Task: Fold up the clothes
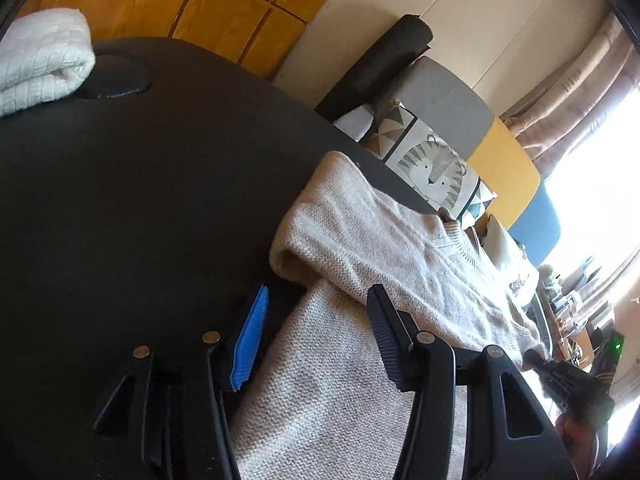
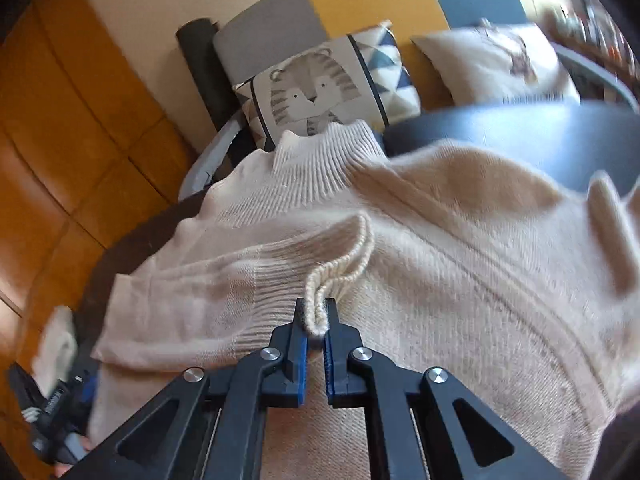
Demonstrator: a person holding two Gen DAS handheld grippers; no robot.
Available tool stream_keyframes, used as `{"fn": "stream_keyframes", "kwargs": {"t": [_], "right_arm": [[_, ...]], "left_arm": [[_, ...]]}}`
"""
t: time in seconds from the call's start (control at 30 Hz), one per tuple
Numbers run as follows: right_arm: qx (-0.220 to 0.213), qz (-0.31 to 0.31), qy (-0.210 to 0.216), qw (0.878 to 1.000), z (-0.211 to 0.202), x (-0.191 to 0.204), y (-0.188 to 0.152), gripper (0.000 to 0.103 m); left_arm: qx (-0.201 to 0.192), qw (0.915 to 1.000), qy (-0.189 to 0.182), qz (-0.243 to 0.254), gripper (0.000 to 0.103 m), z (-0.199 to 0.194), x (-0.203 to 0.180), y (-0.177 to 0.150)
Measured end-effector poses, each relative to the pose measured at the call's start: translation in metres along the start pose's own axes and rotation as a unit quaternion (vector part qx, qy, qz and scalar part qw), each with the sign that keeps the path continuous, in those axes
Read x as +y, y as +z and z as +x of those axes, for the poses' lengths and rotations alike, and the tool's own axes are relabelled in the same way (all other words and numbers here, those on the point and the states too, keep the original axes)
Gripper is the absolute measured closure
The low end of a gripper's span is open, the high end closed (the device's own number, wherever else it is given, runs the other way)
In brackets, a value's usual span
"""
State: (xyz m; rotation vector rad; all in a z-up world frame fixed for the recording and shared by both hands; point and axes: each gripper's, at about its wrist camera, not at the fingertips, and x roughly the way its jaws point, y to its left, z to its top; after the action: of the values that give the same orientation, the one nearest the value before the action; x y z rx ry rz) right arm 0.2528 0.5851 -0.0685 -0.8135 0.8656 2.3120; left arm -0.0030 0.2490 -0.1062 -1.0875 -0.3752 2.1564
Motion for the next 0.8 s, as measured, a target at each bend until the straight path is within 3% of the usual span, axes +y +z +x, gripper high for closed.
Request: {"fn": "stream_keyframes", "kwargs": {"t": [0.2, 0.37, 0.5, 0.6, 0.7, 0.8], "right_arm": [[-0.074, -0.004, -0.055, 0.996, -0.029, -0.006, 0.015, 0.099], [-0.045, 0.018, -0.055, 0.997, -0.015, -0.026, 0.014, 0.099], [-0.03, -0.001, -0.064, 0.997, -0.004, -0.027, -0.003, 0.098], [-0.029, 0.028, -0.051, 0.998, -0.001, -0.039, -0.008, 0.091], [-0.031, 0.051, -0.031, 0.998, 0.0, -0.049, -0.011, 0.091], [-0.034, 0.046, -0.036, 0.998, -0.001, -0.047, -0.011, 0.091]], "left_arm": [[0.001, 1.0, 0.0, 0.002, 0.048, -0.001, 0.003, 0.0], [0.001, 1.0, -0.003, 0.005, 0.045, 0.0, 0.002, 0.0], [0.002, 1.0, -0.001, 0.008, 0.044, 0.001, 0.0, 0.0], [0.005, 0.9999, 0.007, 0.013, 0.044, 0.002, -0.003, 0.0], [0.021, 0.998, 0.047, 0.036, 0.044, 0.005, -0.015, 0.004], [0.017, 0.9825, 0.155, 0.102, 0.044, 0.005, -0.034, 0.008]]}}
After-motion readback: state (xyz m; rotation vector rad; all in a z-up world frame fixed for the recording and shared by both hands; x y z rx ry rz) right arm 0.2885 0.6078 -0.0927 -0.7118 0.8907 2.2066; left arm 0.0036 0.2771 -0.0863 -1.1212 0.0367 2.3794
